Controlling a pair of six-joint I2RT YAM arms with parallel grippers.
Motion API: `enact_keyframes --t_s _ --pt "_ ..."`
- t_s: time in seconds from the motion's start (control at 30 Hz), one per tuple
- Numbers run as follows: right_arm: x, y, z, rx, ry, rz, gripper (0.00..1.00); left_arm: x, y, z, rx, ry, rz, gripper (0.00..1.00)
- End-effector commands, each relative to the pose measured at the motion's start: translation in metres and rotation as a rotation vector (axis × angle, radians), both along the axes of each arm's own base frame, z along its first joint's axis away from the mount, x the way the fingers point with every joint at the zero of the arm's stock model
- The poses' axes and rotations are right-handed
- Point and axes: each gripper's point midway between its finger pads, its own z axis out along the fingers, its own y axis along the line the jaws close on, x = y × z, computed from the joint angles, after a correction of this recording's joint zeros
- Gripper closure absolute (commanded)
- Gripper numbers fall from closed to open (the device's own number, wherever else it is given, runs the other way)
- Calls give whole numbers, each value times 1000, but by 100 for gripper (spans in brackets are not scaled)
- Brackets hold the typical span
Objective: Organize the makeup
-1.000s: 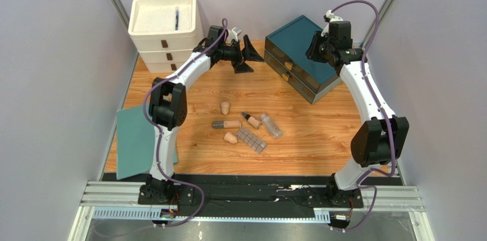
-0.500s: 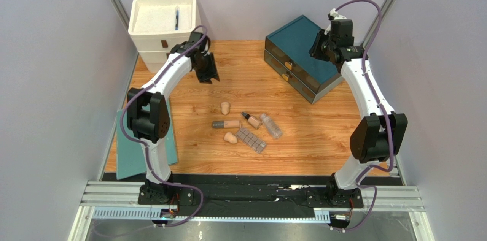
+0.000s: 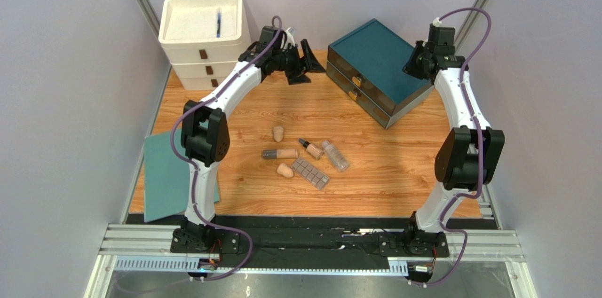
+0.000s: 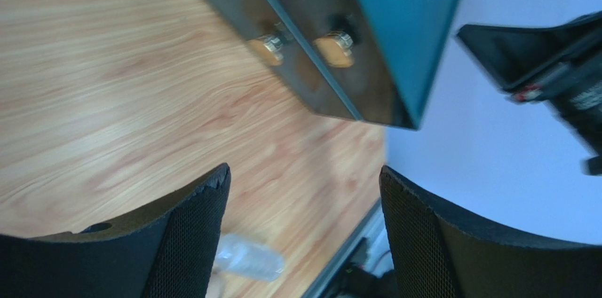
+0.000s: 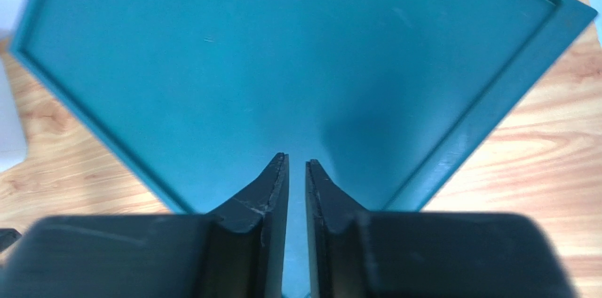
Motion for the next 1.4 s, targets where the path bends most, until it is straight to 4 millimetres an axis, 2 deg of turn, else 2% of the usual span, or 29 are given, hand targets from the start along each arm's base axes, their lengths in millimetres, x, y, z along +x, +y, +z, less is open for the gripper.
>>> enact_keyframes --t_s 0.0,0.03,0.07,0.1,0.13,0.17,0.2,0.27,0.3,0.43,0.5,0.53,0.63,0.7,0.83,1.07,1.37 --pt "-1 1 -3 40 18 11 91 24 -30 15 -302 99 4 18" --pt "-4 0 -10 42 35 11 95 27 -37 23 -354 67 -18 18" --pt "-6 0 -13 44 44 12 99 28 -45 10 -375 121 -13 18" --pt "-7 -1 -16 44 48 11 100 30 -51 14 -392 104 -27 18" --pt "-9 0 -22 48 63 17 100 31 -55 14 -400 100 -36 18" --pt "-9 -1 -25 48 70 20 100 28 -66 1 -393 122 -50 19" --pt "-10 -2 -28 51 76 17 100 30 -71 8 -405 106 -60 19" --pt "-12 -2 -33 62 89 22 100 25 -89 -3 -413 129 -84 19" --pt "-12 -2 -36 67 96 23 100 25 -95 2 -431 112 -95 19" --pt "-14 -1 -44 78 114 34 100 23 -117 -8 -486 151 -91 20" --pt "-16 0 -49 88 127 46 100 21 -128 -3 -520 166 -98 20" --pt "-18 1 -51 96 134 50 100 20 -132 -8 -520 177 -102 20" --pt "-20 1 -55 111 143 55 100 17 -143 -7 -530 181 -115 21" --pt "-22 1 -59 119 153 56 100 14 -148 -5 -545 185 -117 22" --pt "-22 2 -62 125 160 64 100 14 -151 -16 -525 204 -110 24" --pt "-22 2 -63 127 162 67 100 18 -152 -26 -533 218 -93 32" --pt "-23 3 -66 130 171 71 100 27 -156 -35 -555 237 -65 33"
